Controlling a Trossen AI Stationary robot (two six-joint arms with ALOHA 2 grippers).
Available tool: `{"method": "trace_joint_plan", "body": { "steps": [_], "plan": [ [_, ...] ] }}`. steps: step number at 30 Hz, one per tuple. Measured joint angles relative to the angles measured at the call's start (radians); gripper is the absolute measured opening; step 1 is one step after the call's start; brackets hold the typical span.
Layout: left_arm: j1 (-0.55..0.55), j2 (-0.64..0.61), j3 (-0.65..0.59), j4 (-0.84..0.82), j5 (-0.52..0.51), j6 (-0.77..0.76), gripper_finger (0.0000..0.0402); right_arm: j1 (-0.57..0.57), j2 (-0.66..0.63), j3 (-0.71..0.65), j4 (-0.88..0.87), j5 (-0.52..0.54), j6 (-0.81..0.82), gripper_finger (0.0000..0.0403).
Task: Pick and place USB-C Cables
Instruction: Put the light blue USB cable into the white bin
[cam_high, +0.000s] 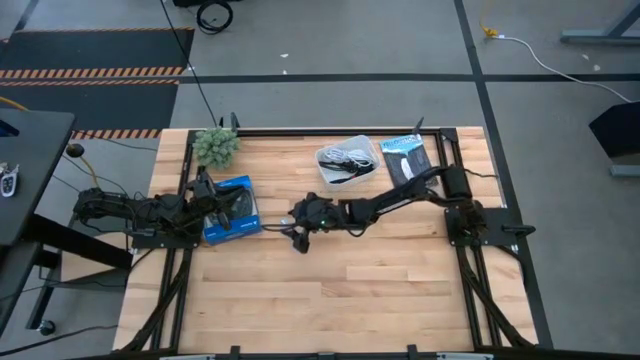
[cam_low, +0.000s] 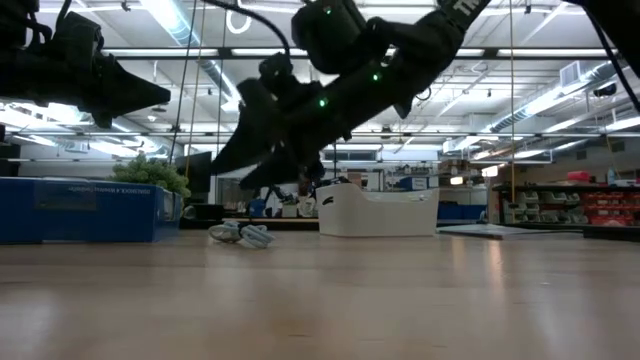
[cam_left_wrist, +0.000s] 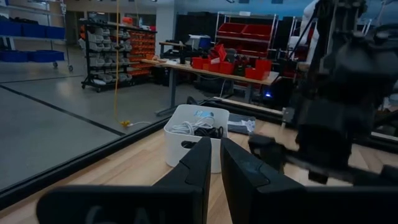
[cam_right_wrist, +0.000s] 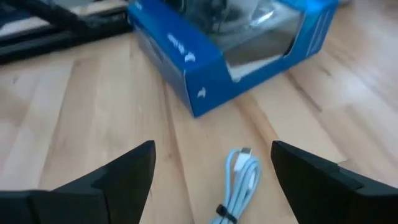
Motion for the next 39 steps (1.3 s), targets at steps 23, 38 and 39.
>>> {"method": "trace_joint_plan", "body": {
  "steps": [23,38,39],
  "plan": [
    [0.0,0.0,0.0,0.0,0.0,0.0,0.0043,0.022,0.111,0.003,-0.071,-0.007,-0.086,0.0258],
    [0.0,0.0,0.0,0.0,0.0,0.0,0.0043,0.021,0.108,0.003,-0.096,-0.009,-0.049,0.0064],
    [0.0,0.0,0.0,0.0,0.0,0.0,0.0043,0.021,0.101,0.003,-0.102,-0.016,-0.043,0.0053]
  ]
}}
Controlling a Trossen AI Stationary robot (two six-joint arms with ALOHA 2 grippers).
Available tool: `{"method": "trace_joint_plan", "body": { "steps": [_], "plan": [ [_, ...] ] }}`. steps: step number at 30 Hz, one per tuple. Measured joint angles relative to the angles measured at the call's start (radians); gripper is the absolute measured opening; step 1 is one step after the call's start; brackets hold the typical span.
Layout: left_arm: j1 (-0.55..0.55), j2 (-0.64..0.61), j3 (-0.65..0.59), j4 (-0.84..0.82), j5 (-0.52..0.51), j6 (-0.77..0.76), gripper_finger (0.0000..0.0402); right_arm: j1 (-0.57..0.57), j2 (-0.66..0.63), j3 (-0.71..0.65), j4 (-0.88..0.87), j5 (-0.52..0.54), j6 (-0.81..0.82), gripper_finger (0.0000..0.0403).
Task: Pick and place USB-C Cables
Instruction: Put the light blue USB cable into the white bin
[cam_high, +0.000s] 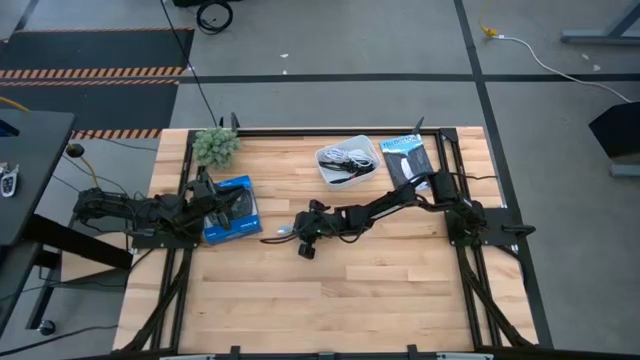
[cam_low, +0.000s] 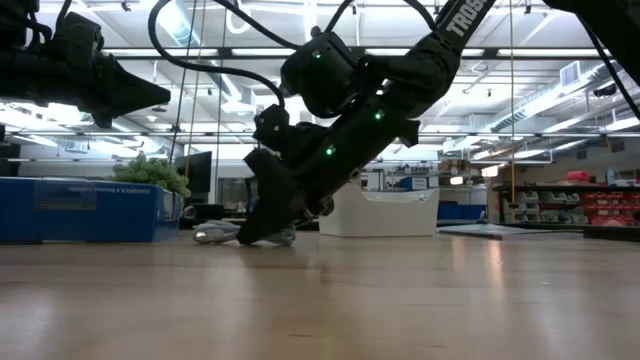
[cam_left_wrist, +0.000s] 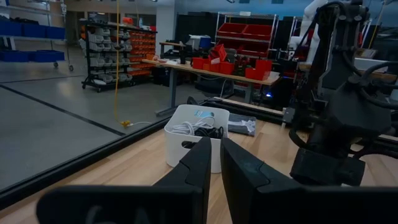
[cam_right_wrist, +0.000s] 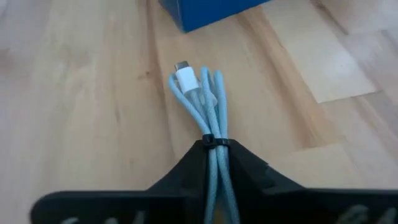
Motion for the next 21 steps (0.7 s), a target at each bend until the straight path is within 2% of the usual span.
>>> {"method": "trace_joint_plan", "body": {
  "steps": [2,7,21],
  "plan": [
    [0.0,0.0,0.0,0.0,0.0,0.0,0.0043,0.0,-0.009,-0.001,-0.011,-0.015,-0.006,0.004],
    [0.0,0.0,0.0,0.003,0.0,0.0,0.0043,-0.01,-0.064,-0.007,-0.046,-0.044,-0.104,0.0039],
    [0.0,0.0,0.0,0.002,0.0,0.0,0.0043,-0.133,-0.338,-0.003,-0.2,-0.063,-0.388,0.0038]
  ]
}}
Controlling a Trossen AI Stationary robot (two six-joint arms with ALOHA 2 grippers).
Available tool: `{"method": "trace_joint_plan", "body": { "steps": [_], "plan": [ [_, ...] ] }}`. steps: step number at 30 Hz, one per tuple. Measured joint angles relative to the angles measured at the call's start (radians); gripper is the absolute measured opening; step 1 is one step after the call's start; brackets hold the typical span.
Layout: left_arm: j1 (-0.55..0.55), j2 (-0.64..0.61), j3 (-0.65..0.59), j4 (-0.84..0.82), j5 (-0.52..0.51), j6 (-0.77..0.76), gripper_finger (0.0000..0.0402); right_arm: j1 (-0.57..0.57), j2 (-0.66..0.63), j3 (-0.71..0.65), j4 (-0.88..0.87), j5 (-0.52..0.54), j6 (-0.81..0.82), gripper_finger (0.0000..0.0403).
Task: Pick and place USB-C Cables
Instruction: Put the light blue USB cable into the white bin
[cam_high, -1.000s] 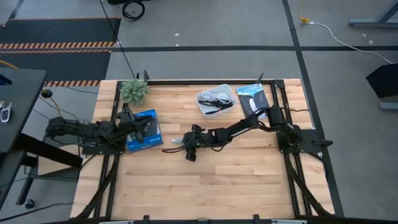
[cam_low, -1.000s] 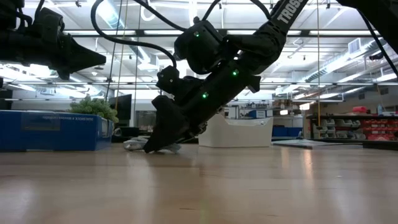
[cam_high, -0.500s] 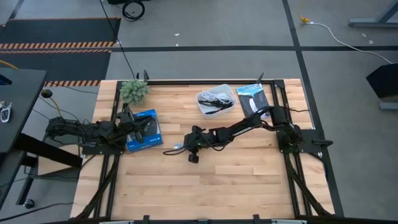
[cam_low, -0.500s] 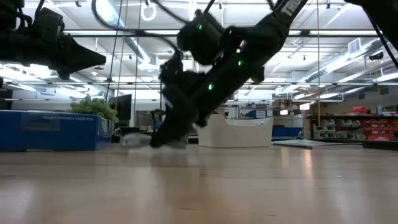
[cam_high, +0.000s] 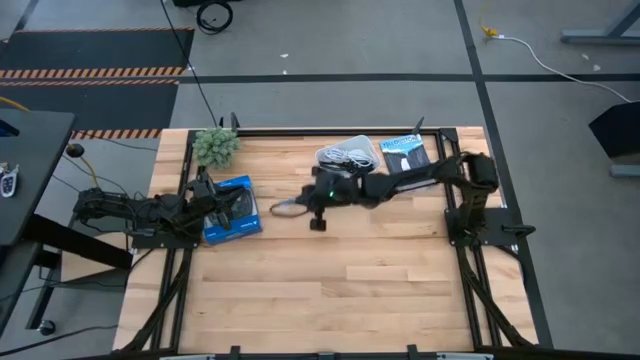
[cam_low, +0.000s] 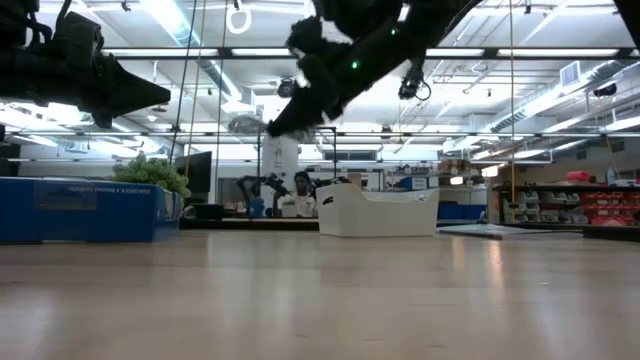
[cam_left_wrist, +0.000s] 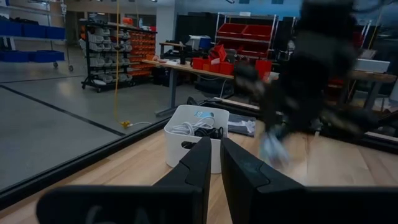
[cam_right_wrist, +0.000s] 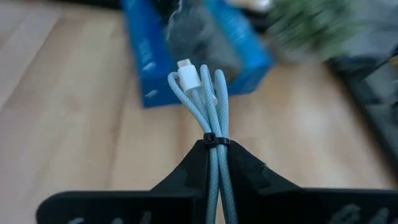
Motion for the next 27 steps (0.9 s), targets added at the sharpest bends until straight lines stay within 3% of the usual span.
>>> {"method": "trace_joint_plan", "body": {
  "steps": [12,22,27],
  "plan": [
    [0.0,0.0,0.0,-0.001,0.0,0.0,0.0043,-0.167,-0.238,0.001,-0.046,0.005,-0.167,0.0038],
    [0.0,0.0,0.0,-0.002,0.0,0.0,0.0043,-0.34,-0.292,0.001,-0.453,0.001,-0.232,0.0038],
    [0.0,0.0,0.0,-0.002,0.0,0.0,0.0043,-0.386,-0.269,-0.001,-0.525,-0.034,-0.272,0.0038]
  ]
}}
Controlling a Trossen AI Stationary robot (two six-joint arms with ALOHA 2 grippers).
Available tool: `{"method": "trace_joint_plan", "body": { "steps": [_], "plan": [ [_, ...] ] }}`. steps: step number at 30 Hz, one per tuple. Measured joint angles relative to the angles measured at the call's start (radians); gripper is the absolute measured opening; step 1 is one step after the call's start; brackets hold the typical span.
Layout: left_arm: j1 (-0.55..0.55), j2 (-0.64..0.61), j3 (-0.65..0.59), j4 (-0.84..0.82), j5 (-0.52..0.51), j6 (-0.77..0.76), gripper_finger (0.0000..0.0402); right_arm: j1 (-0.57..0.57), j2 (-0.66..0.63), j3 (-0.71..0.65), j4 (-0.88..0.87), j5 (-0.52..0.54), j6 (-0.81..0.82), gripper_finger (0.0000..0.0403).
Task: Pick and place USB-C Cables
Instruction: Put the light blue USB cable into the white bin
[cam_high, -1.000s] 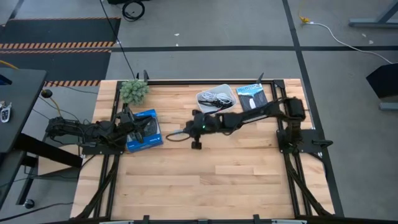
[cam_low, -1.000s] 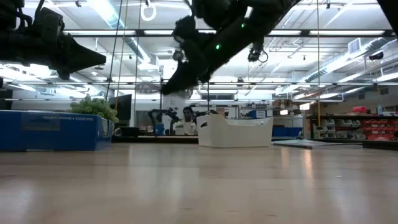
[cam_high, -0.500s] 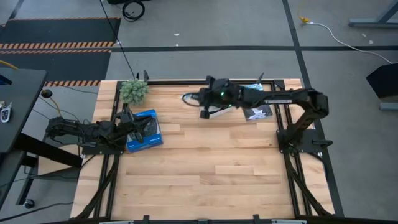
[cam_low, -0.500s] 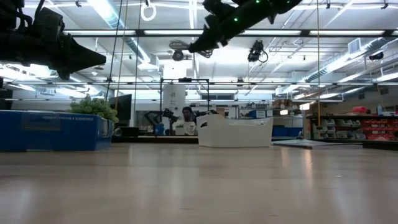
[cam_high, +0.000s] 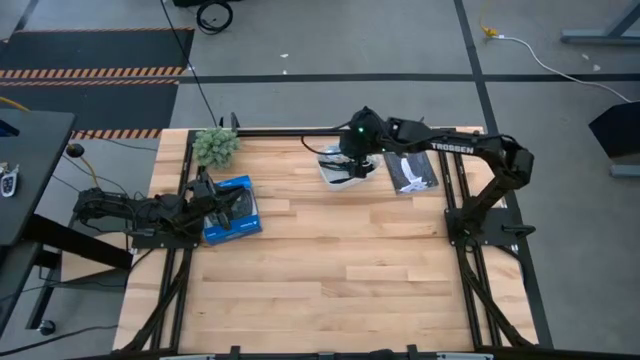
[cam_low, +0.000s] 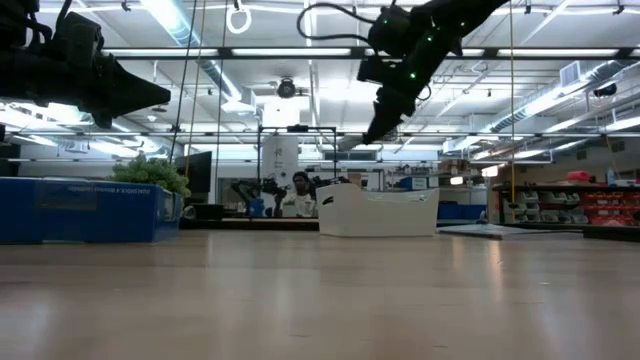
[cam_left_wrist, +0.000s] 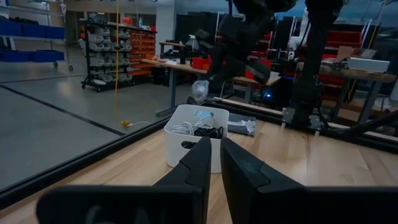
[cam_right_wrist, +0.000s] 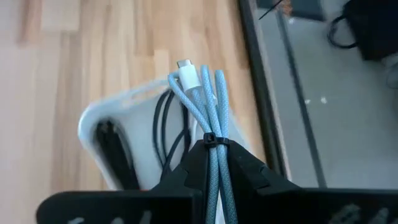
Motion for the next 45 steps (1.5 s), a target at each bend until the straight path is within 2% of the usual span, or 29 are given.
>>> {"method": "trace_joint_plan", "body": {
  "steps": [8,17,21,26,32,36,41,45],
  "plan": [
    [0.0,0.0,0.0,0.002,-0.001,0.0,0.0043,-0.021,0.065,0.0,-0.096,-0.093,-0.192,0.0038],
    [0.0,0.0,0.0,0.0,0.0,0.0,0.0043,0.0,0.16,0.0,-0.151,-0.118,-0.185,0.0038],
    [0.0,0.0,0.0,0.0,0.0,0.0,0.0043,0.001,0.19,0.0,-0.146,-0.096,-0.102,0.0038],
    [0.0,0.0,0.0,0.0,0.0,0.0,0.0043,-0.005,0.203,0.002,-0.15,-0.12,-0.065,0.0038],
    [0.0,0.0,0.0,0.0,0.0,0.0,0.0043,-0.026,0.212,0.001,-0.165,-0.125,0.072,0.0038],
    [0.0,0.0,0.0,0.0,0.0,0.0,0.0043,-0.038,0.212,0.001,-0.17,-0.124,0.059,0.0038],
    [0.0,0.0,0.0,0.0,0.0,0.0,0.0043,-0.036,0.212,0.001,-0.167,-0.118,-0.081,0.0045],
    [0.0,0.0,0.0,0.0,0.0,0.0,0.0043,-0.035,0.215,0.0,-0.145,-0.116,-0.107,0.0055]
  ]
}}
